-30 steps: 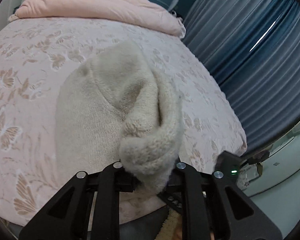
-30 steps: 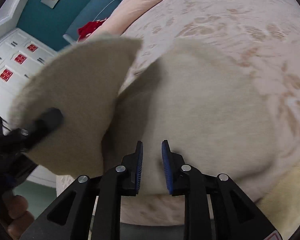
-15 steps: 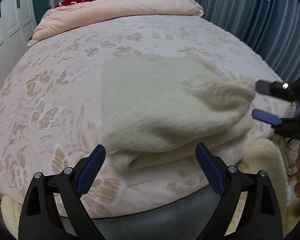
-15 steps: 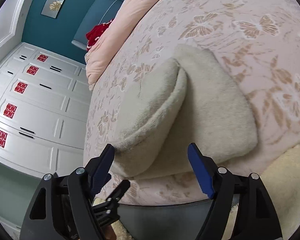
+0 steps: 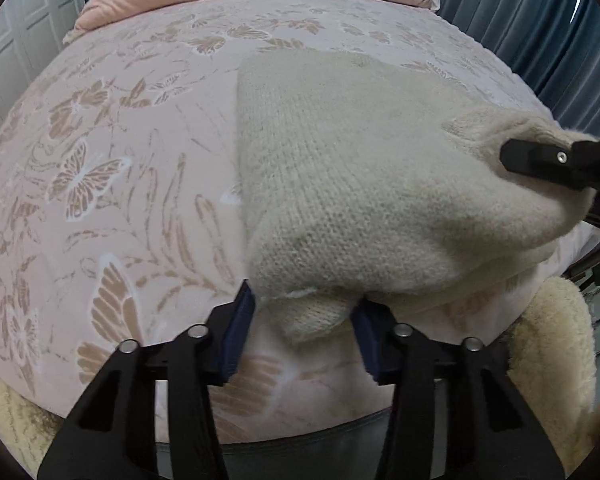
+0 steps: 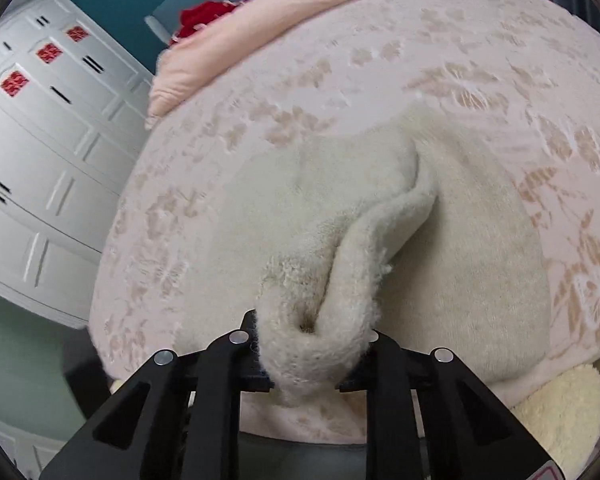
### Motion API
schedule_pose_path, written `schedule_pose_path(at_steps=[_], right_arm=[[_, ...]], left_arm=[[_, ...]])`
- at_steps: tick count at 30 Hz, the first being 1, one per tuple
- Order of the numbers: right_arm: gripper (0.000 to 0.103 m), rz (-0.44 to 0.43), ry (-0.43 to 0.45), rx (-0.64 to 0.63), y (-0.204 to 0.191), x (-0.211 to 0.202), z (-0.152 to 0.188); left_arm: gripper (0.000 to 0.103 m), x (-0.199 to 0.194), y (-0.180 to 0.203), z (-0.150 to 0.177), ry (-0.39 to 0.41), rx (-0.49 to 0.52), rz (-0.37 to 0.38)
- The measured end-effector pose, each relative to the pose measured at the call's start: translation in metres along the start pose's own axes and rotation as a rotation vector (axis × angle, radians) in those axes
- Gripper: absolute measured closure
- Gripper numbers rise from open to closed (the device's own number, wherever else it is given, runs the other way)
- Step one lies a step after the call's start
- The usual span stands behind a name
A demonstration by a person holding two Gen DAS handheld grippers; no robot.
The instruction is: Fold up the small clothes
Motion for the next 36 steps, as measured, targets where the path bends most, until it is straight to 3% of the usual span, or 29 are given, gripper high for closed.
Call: schedule_pose_path(at_steps=[3,5,7,9,10,12,16,19,21,23,26,27,29,32,33,34,35,36], right_arm=[[0.087,-0.194,0.206,-0.031,-0.024,-0.065,-0.037],[0.088,-0.192,0.285,-0.058,-0.017,-0.09,-0.038],[0.088,-0.037,0.223,-0.051,0.021,-0.071,-0.016],[0.088,0.139,0.009,0.016,0.083,-0.014,0.025],[0.088,0.161,-0.089,0.098,0.113,0.011,0.051],[0.088,0.071,-0.044,0.232,0.129,0.01,0.07],[0.086,0.065,0.046,0.156,0.107,-0.014,0.052],[0.08,0.143,-0.054,0.125,0.127,0.006,0.067],[0.077,0.085,-0.028,0.213,0.127,0.0,0.071],[0.063,0.101,0.036,0.267,0.129,-0.027,0.074],[0.058,0.222,0.109,0.206,0.12,-0.062,0.057],[0.054,0.229,0.109,0.16,0.115,-0.064,0.047],[0.038,0.222,0.09,0.069,0.107,-0.055,0.025],[0.036,0.246,-0.001,-0.002,0.107,-0.009,0.007],[0.036,0.259,-0.051,0.0,0.108,0.01,0.007],[0.043,0.274,-0.097,0.01,0.112,0.027,0.008],[0.077,0.269,-0.108,0.009,0.113,0.035,0.01],[0.092,0.26,-0.092,0.005,0.11,0.032,0.006]], left_arm=[[0.083,-0.01,0.002,-0.001,-0.004,-0.005,0.008],[0.085,-0.016,0.006,-0.001,-0.009,-0.021,0.056],[0.087,-0.017,0.013,-0.003,-0.012,-0.019,0.06],[0.092,-0.005,0.015,-0.001,-0.047,-0.006,0.018],[0.092,0.003,0.013,0.0,-0.07,-0.025,0.01],[0.092,0.014,0.01,0.005,-0.115,-0.072,0.033],[0.092,0.011,0.017,0.009,-0.082,-0.006,-0.018],[0.091,0.014,0.019,0.009,-0.082,-0.007,-0.028],[0.087,0.011,0.02,0.009,-0.084,-0.003,-0.027],[0.078,0.003,0.017,0.009,-0.076,0.007,-0.03],[0.062,-0.011,0.008,0.011,-0.068,-0.012,-0.003],[0.06,-0.016,0.006,0.012,-0.062,-0.025,0.019],[0.056,-0.022,0.003,0.012,-0.051,-0.045,0.021],[0.055,-0.03,0.003,0.007,-0.031,-0.062,0.014],[0.049,-0.034,0.005,0.006,-0.023,-0.061,0.008],[0.046,-0.038,0.006,0.004,-0.013,-0.059,0.002],[0.041,-0.043,0.006,0.003,0.001,-0.056,-0.001],[0.038,-0.047,0.006,0.002,0.016,-0.057,-0.006]])
Point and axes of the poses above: each gripper's, at about its wrist camera, not at the fingertips, and x roughly the way its jaws point, y to its right, z to its underside, the point moved 5 cm from there along x, roughly the way its jaws point, and after that the axes turned 13 degrees about -x, right-handed, at the moved point
